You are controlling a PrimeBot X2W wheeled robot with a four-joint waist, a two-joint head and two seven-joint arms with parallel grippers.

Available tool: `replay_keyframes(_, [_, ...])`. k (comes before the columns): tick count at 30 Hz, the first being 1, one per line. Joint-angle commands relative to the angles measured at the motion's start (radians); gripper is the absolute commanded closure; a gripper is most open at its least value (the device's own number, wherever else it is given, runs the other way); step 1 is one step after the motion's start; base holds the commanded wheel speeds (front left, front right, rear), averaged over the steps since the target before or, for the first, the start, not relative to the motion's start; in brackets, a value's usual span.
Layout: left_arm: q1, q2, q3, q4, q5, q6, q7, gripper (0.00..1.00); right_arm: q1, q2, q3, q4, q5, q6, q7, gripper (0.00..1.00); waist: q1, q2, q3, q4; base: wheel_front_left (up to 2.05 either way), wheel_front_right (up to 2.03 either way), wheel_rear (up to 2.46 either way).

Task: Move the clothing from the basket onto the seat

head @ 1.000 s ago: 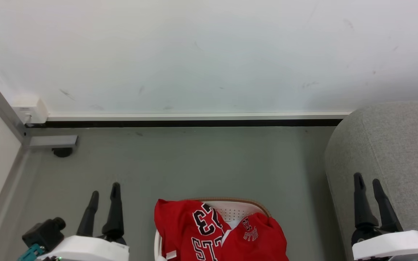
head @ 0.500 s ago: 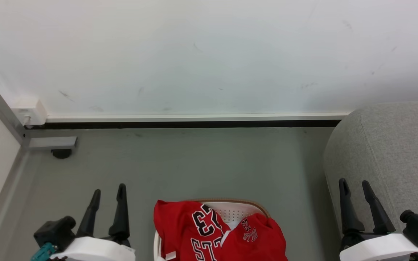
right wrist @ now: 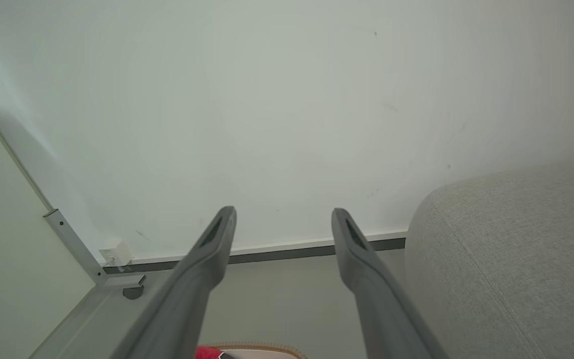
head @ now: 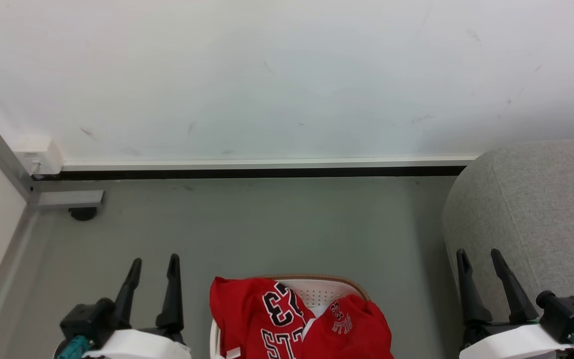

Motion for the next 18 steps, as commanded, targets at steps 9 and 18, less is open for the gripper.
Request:
replay_keyframes(9, [0.002, 0.01, -0.01, -0.009, 0.09, -0.006, -0.024, 0.0, -0.019, -0.009, 0.01, 0.0, -0.059, -0.002, -0.024, 0.0, 0.0, 0.0, 0.001, -0.003, 0.0, 0.0, 0.0])
replay_keyframes(18, [-0.006, 0.011, -0.015, -0.007, 0.152, -0.007, -0.043, 0.0, -0.021, -0.009, 0.011, 0.0, -0.111, -0.002, -0.041, 0.0, 0.0, 0.0, 0.001, -0.006, 0.0, 0.0, 0.0])
